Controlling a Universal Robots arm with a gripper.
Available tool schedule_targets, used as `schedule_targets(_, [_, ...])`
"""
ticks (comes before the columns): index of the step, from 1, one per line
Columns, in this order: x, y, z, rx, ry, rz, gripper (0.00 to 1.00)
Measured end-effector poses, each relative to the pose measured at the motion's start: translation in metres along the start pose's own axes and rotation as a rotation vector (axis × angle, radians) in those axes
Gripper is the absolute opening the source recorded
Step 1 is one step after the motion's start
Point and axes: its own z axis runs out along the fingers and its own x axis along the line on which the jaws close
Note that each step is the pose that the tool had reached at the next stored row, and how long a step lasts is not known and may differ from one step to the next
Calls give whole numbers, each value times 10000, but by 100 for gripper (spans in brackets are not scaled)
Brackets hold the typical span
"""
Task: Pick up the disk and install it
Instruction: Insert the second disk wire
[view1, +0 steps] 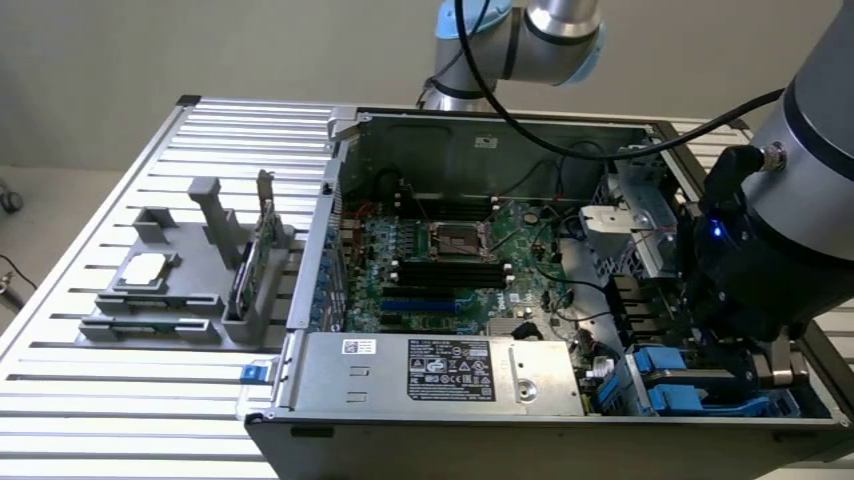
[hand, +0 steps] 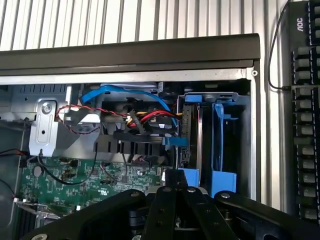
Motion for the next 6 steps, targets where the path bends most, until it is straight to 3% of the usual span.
schedule_targets(6, [0, -1, -1, 0, -2, 1, 11])
